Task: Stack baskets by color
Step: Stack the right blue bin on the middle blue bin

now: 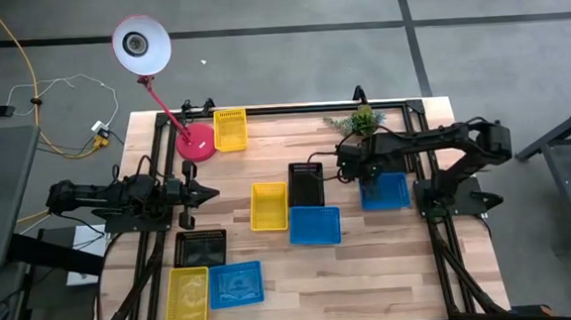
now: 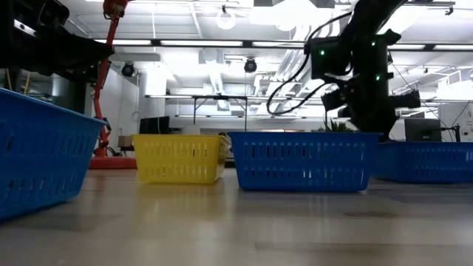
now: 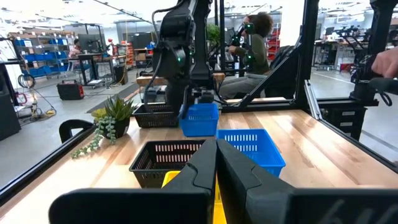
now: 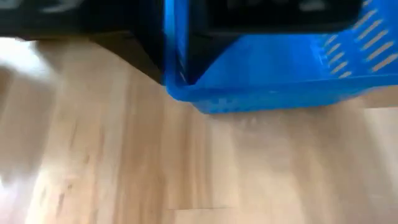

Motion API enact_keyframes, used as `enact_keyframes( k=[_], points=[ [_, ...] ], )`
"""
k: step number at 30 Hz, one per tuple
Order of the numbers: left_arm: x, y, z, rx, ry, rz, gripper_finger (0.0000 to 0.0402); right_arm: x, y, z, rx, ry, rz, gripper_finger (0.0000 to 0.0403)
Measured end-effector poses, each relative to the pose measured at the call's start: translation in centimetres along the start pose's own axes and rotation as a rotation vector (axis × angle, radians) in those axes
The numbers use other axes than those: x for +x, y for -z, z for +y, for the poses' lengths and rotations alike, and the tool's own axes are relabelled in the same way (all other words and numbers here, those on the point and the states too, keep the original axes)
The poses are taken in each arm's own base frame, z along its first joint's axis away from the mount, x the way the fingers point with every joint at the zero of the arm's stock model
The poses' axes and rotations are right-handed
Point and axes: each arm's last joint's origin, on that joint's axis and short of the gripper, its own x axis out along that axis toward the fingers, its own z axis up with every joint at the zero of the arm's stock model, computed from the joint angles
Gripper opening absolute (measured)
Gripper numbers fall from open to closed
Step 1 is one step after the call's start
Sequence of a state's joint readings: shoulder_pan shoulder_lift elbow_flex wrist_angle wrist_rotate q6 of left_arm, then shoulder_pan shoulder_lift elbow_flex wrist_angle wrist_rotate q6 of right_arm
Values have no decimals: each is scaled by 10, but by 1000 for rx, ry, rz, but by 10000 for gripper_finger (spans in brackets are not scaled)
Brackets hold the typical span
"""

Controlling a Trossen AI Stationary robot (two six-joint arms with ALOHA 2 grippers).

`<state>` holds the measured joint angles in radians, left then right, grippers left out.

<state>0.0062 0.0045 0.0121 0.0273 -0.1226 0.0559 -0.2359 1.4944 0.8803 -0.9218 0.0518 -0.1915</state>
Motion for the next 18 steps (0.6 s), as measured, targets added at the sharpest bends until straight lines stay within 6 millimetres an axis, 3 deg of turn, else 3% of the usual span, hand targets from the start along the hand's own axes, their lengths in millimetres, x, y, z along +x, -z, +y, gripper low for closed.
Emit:
enact_keyframes(
  k=[4,12,15,18],
  points=[
    [0,0,0,0,0,0,1,-24,3,6,82,-60,-86,16],
    [0,0,0,0,0,0,1,-121,11,30,150,-228,-338,3],
    [0,0,0,0,0,0,1,-151,2,46,126,-280,-424,2],
    [0,0,0,0,0,0,1,-169,-21,61,91,-261,-504,2]
  ],
)
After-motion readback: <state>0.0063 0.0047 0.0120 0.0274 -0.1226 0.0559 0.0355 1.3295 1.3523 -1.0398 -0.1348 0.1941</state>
